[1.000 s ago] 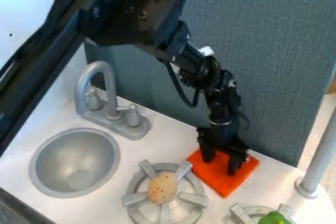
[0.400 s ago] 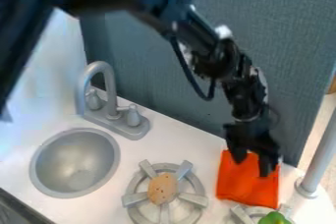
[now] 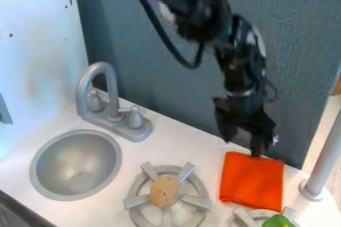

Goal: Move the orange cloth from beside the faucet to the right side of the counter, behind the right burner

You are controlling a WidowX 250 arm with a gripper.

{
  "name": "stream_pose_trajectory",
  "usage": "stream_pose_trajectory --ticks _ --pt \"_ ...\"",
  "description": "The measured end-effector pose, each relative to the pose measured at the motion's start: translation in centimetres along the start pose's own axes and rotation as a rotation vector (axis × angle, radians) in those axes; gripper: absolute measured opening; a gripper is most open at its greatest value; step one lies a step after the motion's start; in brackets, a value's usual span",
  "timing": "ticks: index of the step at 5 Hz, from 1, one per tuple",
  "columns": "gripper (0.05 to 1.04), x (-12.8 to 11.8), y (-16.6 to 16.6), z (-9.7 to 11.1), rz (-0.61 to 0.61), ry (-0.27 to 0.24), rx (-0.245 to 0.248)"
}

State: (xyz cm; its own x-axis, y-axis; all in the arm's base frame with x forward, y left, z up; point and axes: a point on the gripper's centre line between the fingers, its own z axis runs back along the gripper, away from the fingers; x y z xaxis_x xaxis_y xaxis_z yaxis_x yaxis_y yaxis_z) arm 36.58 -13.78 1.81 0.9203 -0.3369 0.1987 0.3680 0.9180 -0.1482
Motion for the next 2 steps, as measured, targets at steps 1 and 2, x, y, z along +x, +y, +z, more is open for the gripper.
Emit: stream_pose_trajectory --ticks 1,2 --pt "1.000 -3.1 -0.1 2.3 -0.042 0.054 -0.007" --pt "1.000 -5.0 -1.1 2.3 -0.072 0.105 0.033"
